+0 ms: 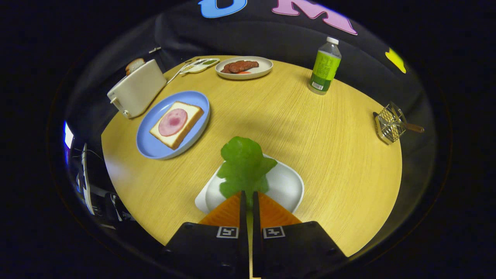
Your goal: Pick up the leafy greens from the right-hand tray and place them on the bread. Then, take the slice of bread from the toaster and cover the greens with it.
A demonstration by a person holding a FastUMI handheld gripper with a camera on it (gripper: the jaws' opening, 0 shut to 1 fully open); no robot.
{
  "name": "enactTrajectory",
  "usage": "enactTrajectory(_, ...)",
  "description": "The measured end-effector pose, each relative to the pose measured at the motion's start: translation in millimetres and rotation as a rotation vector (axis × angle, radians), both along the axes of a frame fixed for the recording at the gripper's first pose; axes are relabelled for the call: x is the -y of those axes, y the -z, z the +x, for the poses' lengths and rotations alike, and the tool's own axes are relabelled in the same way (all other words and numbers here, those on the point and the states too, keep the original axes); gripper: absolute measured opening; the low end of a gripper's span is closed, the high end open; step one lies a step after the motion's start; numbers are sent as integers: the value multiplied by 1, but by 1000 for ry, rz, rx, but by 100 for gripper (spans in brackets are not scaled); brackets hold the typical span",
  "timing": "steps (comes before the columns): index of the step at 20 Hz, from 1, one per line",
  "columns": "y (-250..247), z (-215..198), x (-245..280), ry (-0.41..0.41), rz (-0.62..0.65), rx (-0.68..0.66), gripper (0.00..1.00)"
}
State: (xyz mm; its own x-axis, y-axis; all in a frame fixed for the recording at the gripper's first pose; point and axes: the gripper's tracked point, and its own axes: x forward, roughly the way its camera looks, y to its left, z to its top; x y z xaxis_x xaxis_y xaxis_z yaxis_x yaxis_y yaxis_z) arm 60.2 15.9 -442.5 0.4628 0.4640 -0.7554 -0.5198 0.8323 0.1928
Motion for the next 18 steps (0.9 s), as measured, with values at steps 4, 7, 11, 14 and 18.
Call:
enactTrajectory(4,-59,1,-17,-22,36,101,8)
enactTrajectory(7,-95,-2,-50,-66,77,115,8)
enactTrajectory(11,-126,0,-110,-120,136,108,8)
enactTrajectory(14,-132,3,-146,-156,136,99,8)
enactTrajectory(18,-123,4,-186,-196,125,73,8)
